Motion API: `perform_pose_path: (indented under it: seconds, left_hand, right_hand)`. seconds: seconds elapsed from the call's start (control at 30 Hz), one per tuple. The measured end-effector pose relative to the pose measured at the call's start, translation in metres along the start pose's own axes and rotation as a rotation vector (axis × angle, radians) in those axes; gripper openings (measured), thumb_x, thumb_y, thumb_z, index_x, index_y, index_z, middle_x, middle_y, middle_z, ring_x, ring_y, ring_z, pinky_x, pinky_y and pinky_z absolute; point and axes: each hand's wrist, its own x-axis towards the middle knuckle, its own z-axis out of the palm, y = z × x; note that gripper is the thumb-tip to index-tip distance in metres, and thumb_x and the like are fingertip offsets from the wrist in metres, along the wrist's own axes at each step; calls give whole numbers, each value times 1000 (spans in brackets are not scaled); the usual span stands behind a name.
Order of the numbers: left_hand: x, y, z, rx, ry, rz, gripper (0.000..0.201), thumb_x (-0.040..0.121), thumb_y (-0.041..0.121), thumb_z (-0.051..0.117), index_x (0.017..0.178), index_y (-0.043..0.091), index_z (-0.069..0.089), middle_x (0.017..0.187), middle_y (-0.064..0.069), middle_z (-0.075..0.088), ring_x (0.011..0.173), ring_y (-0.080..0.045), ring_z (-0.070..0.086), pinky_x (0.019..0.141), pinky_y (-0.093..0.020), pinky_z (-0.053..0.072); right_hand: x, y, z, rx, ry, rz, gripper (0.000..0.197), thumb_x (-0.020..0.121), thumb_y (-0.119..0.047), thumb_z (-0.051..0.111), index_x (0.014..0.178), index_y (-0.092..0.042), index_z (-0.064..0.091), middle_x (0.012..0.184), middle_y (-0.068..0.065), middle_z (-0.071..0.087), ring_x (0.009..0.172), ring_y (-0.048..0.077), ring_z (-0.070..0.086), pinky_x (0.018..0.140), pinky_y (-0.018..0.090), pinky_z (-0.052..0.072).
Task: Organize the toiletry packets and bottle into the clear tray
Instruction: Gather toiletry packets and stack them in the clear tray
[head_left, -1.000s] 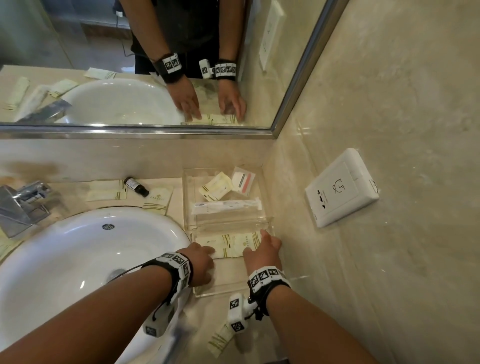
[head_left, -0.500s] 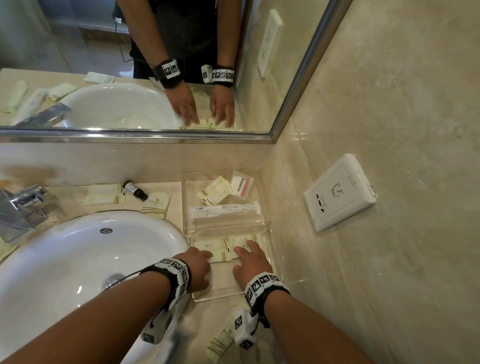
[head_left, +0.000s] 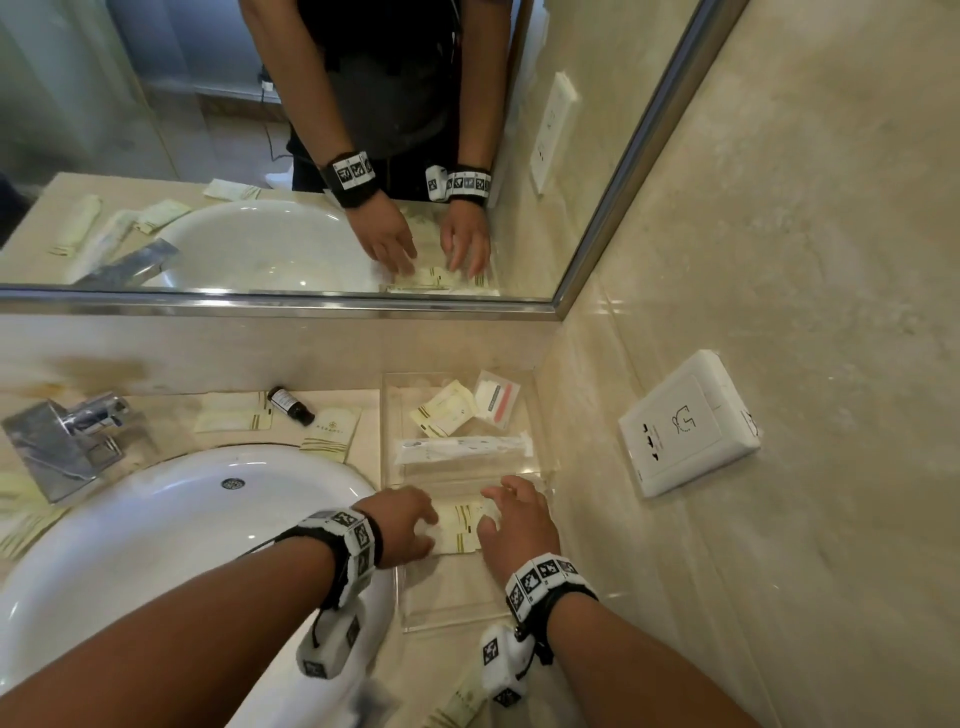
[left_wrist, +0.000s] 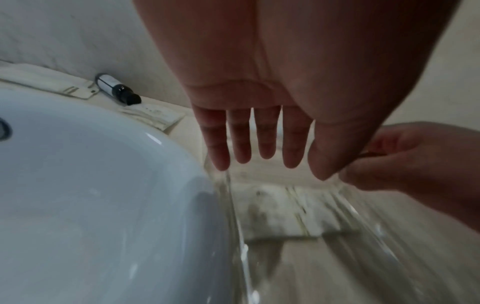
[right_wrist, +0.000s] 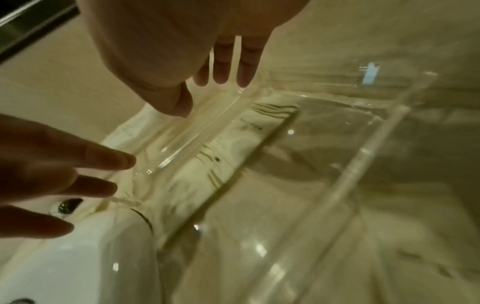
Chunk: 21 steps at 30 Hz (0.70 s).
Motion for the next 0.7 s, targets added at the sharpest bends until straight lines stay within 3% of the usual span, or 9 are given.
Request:
perform_pose_path:
  seconds: [0.1, 0.23, 0.43, 0.57, 0.7]
  left_hand:
    - [12, -2, -37, -122, 155, -67, 38, 88, 43, 60, 124, 32, 62, 136, 7, 55, 120, -14, 56, 104, -36, 45]
    - [32, -5, -71, -165, 310, -144, 37, 90, 35, 58, 126, 27, 63, 136, 1, 55, 118, -19, 58, 100, -31, 46]
    - [59, -10, -84, -131, 286, -244, 49, 91, 35, 59, 138, 24, 50, 143, -6, 44, 121, -25, 56, 100, -35, 47]
    - [77, -11, -85, -74, 263, -276, 53, 91, 34, 59, 140, 21, 46, 139, -9, 45, 115, -29, 59, 93, -37, 50]
    - [96, -7, -87, -53, 227, -283, 54, 90, 35, 59, 139, 18, 45, 135, -10, 47, 113, -30, 59, 90, -40, 52]
  right_hand:
    - [22, -20, -17, -1, 66, -48, 46, 92, -28, 55, 138, -30, 58, 155, -8, 36, 139, 16, 36, 112, 34, 38]
    - [51, -43, -27, -12, 25, -63, 51, 90, -28, 54, 141, -31, 54, 156, -10, 34, 137, 17, 38, 110, 35, 42]
    - [92, -60, -44, -21, 13, 8, 53, 95, -23, 53, 147, -31, 48, 159, -9, 28, 139, 16, 37, 109, 33, 42]
    - [116, -56, -57, -96, 25, 59, 51, 97, -24, 56, 147, -26, 49, 158, -4, 30, 135, 22, 41, 106, 35, 45]
    - [136, -58, -61, -158, -23, 9, 51, 97, -31, 58, 147, -27, 48, 155, -1, 32, 131, 24, 49, 103, 37, 49]
